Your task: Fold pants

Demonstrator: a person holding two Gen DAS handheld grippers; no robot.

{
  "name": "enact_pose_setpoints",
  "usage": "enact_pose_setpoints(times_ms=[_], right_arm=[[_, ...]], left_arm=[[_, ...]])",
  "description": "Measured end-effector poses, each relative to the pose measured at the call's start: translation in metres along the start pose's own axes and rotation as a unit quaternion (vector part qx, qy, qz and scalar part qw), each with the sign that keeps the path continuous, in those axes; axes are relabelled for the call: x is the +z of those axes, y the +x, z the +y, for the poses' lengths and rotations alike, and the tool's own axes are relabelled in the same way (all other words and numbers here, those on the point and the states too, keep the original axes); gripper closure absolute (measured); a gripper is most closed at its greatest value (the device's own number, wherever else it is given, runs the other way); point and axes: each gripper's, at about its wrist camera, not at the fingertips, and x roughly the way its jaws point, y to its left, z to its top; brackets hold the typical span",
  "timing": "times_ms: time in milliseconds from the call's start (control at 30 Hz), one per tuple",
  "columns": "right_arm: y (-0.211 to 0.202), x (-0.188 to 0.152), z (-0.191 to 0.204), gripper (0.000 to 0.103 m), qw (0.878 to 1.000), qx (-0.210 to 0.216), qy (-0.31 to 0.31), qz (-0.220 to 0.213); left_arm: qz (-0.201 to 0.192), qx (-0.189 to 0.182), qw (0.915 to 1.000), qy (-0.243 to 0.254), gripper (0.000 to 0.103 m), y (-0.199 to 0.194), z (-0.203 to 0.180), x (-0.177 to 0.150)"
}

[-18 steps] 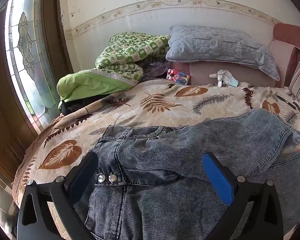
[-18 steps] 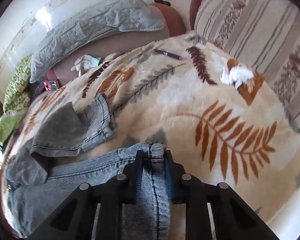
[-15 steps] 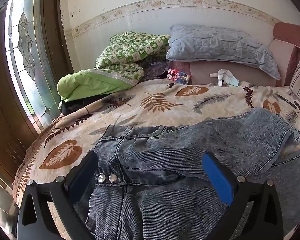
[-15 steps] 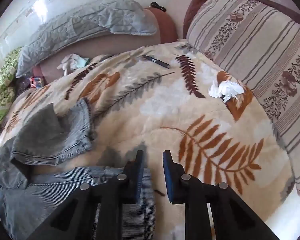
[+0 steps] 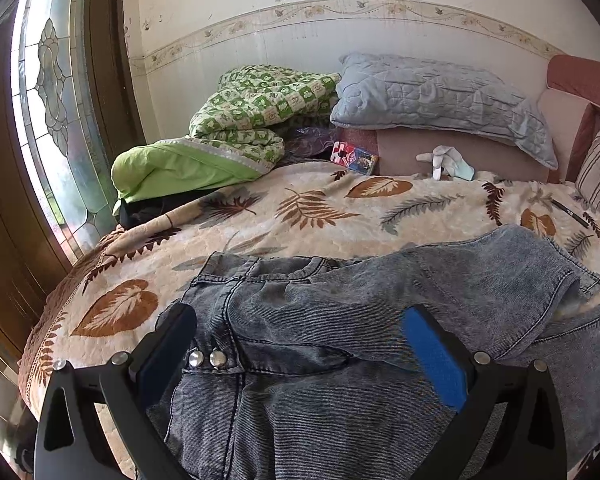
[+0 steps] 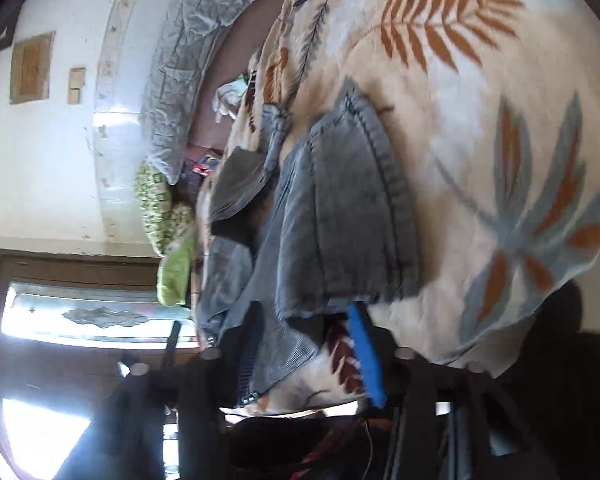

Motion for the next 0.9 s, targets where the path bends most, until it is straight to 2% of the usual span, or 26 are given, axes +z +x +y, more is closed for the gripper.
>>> enact_pose_setpoints(times_ms=[33, 100, 167, 233, 267, 333, 367, 400, 467, 500, 533, 600, 667, 700, 733, 767, 833, 900], right_arm=[[0.004, -0.008, 0.000, 0.032, 0.999, 0.032, 0.032, 0.003], [0.010, -0.012, 0.000, 0.032, 0.995, 0.061, 0.072, 0.014], [0.005, -0.008, -0.011, 0.032, 0.994, 0.055, 0.097, -0.009], [0.006, 0.001, -0.030, 0.032, 0.987, 0.061, 0.150, -0.015], [0.008, 0.008, -0.036, 0.032, 0.983, 0.069, 0.168, -0.025], [0.008, 0.017, -0.043, 0.032, 0.974, 0.075, 0.195, -0.085], [0.009, 0.023, -0.033, 0.032, 0.971, 0.081, 0.192, -0.113], [0.007, 0.028, -0.027, 0.036, 0.974, 0.069, 0.170, -0.134], [-0.001, 0.040, -0.011, 0.058, 0.980, 0.002, 0.100, -0.175], [-0.004, 0.047, -0.005, 0.074, 0.979, -0.022, 0.068, -0.190], [-0.011, 0.051, 0.003, 0.081, 0.976, -0.046, 0.043, -0.208], [-0.028, 0.062, 0.013, 0.085, 0.960, -0.120, -0.020, -0.253], [-0.035, 0.063, 0.014, 0.085, 0.934, -0.204, -0.071, -0.284], [-0.041, 0.058, 0.000, 0.086, 0.937, -0.203, -0.063, -0.277], [-0.044, 0.064, -0.010, 0.086, 0.947, -0.180, -0.042, -0.264], [-0.046, 0.070, -0.017, 0.086, 0.951, -0.167, -0.030, -0.259], [-0.049, 0.076, -0.010, 0.086, 0.948, -0.183, -0.048, -0.255], [-0.050, 0.086, -0.003, 0.085, 0.956, -0.158, -0.049, -0.241]], left_arm=[[0.001, -0.001, 1.0000, 0.002, 0.000, 0.000, -0.002, 0.000], [0.000, -0.003, 1.0000, 0.004, 0.000, -0.001, -0.005, 0.000], [-0.007, 0.000, 0.9999, 0.007, 0.000, -0.004, -0.005, -0.001], [-0.016, 0.010, 0.9997, 0.014, 0.000, -0.007, -0.006, -0.002], [-0.019, 0.015, 0.9996, 0.016, 0.000, -0.008, -0.005, -0.003], [-0.022, 0.022, 0.9994, 0.016, 0.000, -0.009, -0.001, -0.004], [-0.021, 0.022, 0.9994, 0.013, 0.000, -0.009, 0.002, -0.004], [-0.018, 0.023, 0.9995, 0.010, 0.000, -0.008, 0.005, -0.004], [-0.012, 0.024, 0.9996, 0.002, 0.000, -0.006, 0.010, -0.004], [-0.009, 0.024, 0.9997, -0.002, 0.000, -0.004, 0.013, -0.004], [-0.005, 0.023, 0.9997, -0.008, 0.000, -0.003, 0.015, -0.003], [0.000, 0.018, 0.9997, -0.018, 0.000, -0.002, 0.019, -0.002], [0.003, 0.015, 0.9996, -0.023, 0.000, -0.001, 0.021, -0.002], [0.004, 0.015, 0.9996, -0.024, 0.000, -0.001, 0.021, -0.002], [0.006, 0.015, 0.9996, -0.024, 0.000, 0.000, 0.022, -0.002], [0.007, 0.016, 0.9995, -0.024, 0.000, 0.000, 0.022, -0.003], [0.011, 0.015, 0.9995, -0.027, 0.000, 0.001, 0.022, -0.003], [0.014, 0.015, 0.9995, -0.025, 0.000, 0.003, 0.020, -0.004]])
